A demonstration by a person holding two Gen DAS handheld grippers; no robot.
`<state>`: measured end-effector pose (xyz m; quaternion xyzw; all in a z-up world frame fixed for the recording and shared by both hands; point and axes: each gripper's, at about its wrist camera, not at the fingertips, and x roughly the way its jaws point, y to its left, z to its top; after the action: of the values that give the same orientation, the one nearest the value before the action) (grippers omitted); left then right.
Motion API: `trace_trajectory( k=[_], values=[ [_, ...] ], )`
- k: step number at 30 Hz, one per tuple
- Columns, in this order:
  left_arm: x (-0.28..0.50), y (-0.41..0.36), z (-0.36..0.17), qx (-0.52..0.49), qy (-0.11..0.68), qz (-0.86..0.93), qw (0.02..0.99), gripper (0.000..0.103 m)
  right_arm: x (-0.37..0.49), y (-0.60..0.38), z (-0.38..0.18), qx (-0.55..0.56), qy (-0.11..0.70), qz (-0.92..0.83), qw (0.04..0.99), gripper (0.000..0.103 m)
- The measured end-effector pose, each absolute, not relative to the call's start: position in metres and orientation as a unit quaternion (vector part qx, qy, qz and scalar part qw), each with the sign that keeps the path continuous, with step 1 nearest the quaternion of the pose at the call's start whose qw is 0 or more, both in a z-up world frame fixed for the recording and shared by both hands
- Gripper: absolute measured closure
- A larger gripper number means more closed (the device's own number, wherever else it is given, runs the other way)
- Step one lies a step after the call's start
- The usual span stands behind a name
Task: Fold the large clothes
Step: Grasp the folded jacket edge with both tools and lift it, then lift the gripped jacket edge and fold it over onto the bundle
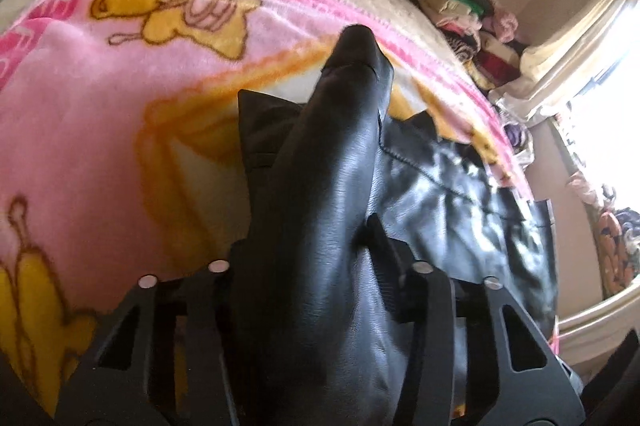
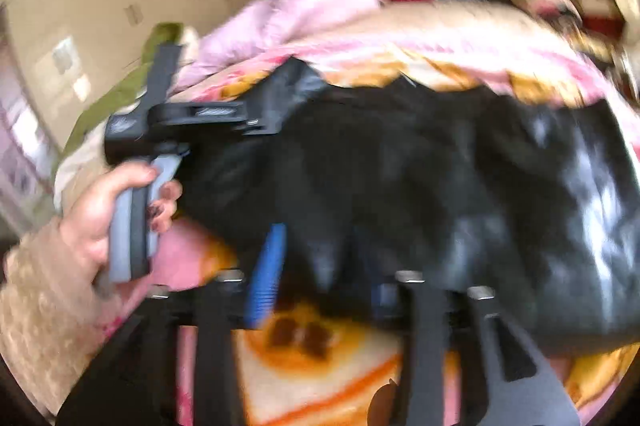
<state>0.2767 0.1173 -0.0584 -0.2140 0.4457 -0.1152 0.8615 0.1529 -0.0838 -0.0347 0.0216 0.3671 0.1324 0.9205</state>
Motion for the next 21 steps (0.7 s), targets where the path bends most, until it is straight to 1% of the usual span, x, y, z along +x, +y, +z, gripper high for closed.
trace_trajectory(
  k=[3,5,6,7,9,12,18,20,21],
  values=[
    [0.273,0.115,-0.046,-0.208,0.431,-0.129,0.868,0.074,0.150,-0.052,-0.038,-0.064,0.352,0.137,0.924,0.038],
    [0.271,0.115,-0.043,-0.206,0.428,-0.136,0.869,0.076,0.147,-0.029,-0.044,-0.118,0.344,0.150,0.920,0.031],
    [0.272,0.115,-0.042,-0.207,0.428,-0.139,0.869,0.076,0.147,-0.013,-0.049,-0.161,0.334,0.151,0.916,0.023],
    [0.273,0.117,-0.042,-0.208,0.428,-0.140,0.868,0.076,0.148,-0.004,-0.055,-0.190,0.326,0.146,0.914,0.018],
    [0.275,0.118,-0.042,-0.212,0.430,-0.142,0.866,0.076,0.153,0.017,-0.066,-0.257,0.304,0.125,0.909,0.018],
    [0.277,0.118,-0.043,-0.212,0.431,-0.142,0.865,0.076,0.166,0.036,-0.082,-0.301,0.300,0.121,0.897,0.018],
    [0.275,0.118,-0.044,-0.214,0.432,-0.146,0.864,0.076,0.189,0.041,-0.100,-0.335,0.281,0.088,0.895,0.020],
    [0.276,0.118,-0.043,-0.214,0.432,-0.146,0.864,0.076,0.194,0.038,-0.099,-0.333,0.274,0.075,0.899,0.025],
    [0.275,0.118,-0.044,-0.215,0.431,-0.148,0.864,0.076,0.194,0.036,-0.099,-0.329,0.274,0.075,0.900,0.026]
  ],
)
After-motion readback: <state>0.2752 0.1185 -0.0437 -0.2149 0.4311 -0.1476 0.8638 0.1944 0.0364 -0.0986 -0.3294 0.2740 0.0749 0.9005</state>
